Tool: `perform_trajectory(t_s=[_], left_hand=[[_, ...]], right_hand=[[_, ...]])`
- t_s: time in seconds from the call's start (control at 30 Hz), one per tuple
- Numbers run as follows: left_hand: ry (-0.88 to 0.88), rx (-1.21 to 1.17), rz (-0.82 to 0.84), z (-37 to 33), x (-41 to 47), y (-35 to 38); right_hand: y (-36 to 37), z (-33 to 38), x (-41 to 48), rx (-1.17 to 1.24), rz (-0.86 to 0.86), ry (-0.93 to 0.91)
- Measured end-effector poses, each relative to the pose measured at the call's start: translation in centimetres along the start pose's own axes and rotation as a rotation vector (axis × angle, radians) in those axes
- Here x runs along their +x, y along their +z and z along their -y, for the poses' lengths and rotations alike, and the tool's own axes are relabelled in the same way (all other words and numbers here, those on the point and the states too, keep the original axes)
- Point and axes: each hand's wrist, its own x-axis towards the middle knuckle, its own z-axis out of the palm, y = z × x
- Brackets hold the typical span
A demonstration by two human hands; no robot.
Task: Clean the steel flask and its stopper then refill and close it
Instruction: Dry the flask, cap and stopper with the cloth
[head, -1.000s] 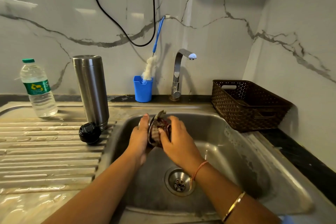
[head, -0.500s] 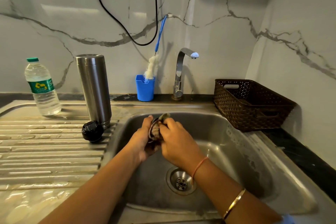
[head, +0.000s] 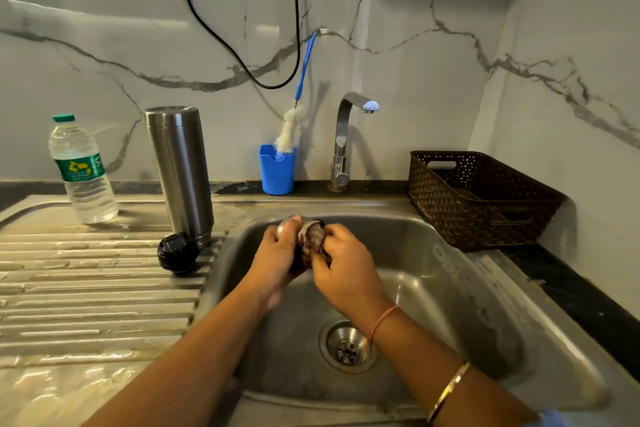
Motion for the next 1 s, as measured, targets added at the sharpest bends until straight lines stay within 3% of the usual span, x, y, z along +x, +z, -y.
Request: perform_trajectory(t_s=[0.13, 0.23, 0.3, 0.37, 0.43, 0.5, 0.57, 0.63, 0.67, 0.73, 0.83, 0.93, 1.0], left_hand=[[0.257, 0.213, -0.003, -0.2, -0.7, 0.5], [0.462, 0.378, 0.102, -0.7, -1.3, 0.4], [0.501, 0.365, 0.21, -0.9, -1.6, 0.3], [0.476, 0.293, 0.235, -0.7, -1.6, 0.3], [0.382, 0.257, 0.148, -0.3, -1.4, 0.4], [0.192, 0.197, 0.064, 0.1, -1.0, 0.7], [-0.043, 0.109, 0.028, 0.2, -0.8, 0.9], [-0.236, 0.042, 0.035, 0.0, -1.0, 0.8], [-0.284, 0.015, 0.046, -0.2, -1.3, 0.7], [-0.209, 0.082, -0.014, 0.0, -0.8, 0.5], [0.157, 0.445, -0.196, 0.0, -0.5, 0.1], [0.484, 0.575, -0.108, -0.5, -1.5, 0.3], [0.636, 0.613, 0.024, -0.4, -1.8, 0.3]], right_hand=[[-0.6, 1.2, 0.7, 0.533, -0.087, 0.491], [-2.1, 0.9, 1.0, 1.164, 0.075, 0.864], [-3.0, 0.4, 0.9, 1.427, 0.201, 0.991], [-3.1, 0.2, 1.1, 1.458, 0.239, 1.017], [-2.5, 0.5, 1.2, 1.346, 0.182, 1.009], [-1.9, 1.0, 1.0, 1.043, 0.069, 0.877], [-1.4, 0.9, 0.3, 0.403, 0.006, 0.515], [-1.3, 0.7, -0.3, -0.149, 0.1, 0.056], [-1.3, 0.8, -0.3, -0.284, 0.168, -0.061], [-1.2, 1.1, -0.2, -0.318, 0.197, -0.089], [-0.9, 1.4, 0.3, -0.065, 0.092, 0.17], [-1.6, 0.5, 1.3, 0.739, 0.15, 0.71], [-2.9, -0.1, 1.3, 1.256, 0.249, 0.941]])
